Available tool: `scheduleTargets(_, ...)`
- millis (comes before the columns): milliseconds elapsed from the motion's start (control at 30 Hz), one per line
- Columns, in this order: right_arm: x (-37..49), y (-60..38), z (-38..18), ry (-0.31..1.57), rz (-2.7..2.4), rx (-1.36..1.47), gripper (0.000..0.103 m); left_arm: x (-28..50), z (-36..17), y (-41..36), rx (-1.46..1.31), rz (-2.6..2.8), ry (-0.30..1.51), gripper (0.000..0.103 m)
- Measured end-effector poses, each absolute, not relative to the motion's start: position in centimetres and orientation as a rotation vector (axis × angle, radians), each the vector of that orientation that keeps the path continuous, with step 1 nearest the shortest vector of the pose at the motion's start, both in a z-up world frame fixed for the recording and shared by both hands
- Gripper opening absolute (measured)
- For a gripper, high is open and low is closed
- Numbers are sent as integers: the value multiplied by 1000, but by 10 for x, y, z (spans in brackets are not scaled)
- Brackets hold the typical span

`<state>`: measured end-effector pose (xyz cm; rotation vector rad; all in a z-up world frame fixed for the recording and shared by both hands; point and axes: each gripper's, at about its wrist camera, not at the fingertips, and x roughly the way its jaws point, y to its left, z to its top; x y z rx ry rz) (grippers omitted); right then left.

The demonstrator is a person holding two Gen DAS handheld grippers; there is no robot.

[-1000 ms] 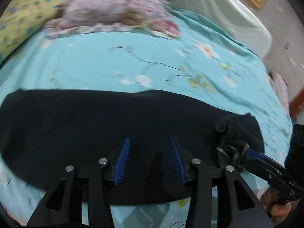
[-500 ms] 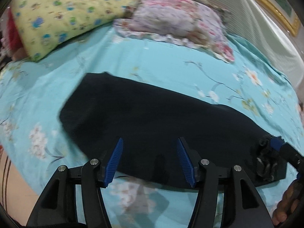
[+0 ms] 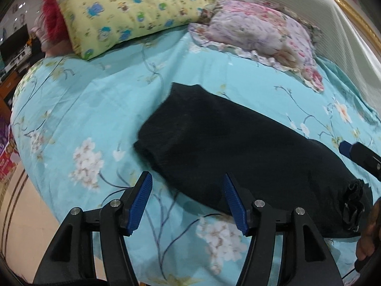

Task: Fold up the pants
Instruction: 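Move both open grippers over the folded pants bundle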

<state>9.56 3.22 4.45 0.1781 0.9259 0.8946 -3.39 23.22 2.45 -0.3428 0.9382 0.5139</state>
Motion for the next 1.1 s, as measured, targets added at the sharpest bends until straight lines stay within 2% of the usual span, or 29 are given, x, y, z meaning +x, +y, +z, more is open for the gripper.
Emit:
scheduleTargets(567,147,140,46,975,1079,-37,70,-58,4,282,-552,556,951,67)
scheduleTargets(767,166,188,31,1034,1197,-152,70,-49,-14,296,-685,510,959,70)
scheduleTargets(1067,202,236,-11,1186,1272,-262,70,-51,-26,319,-834,490,871,78)
scheduleTargets(1100,205,239,-14,1198,1283,-252,64,-48,-26,319,-827,495,870,78)
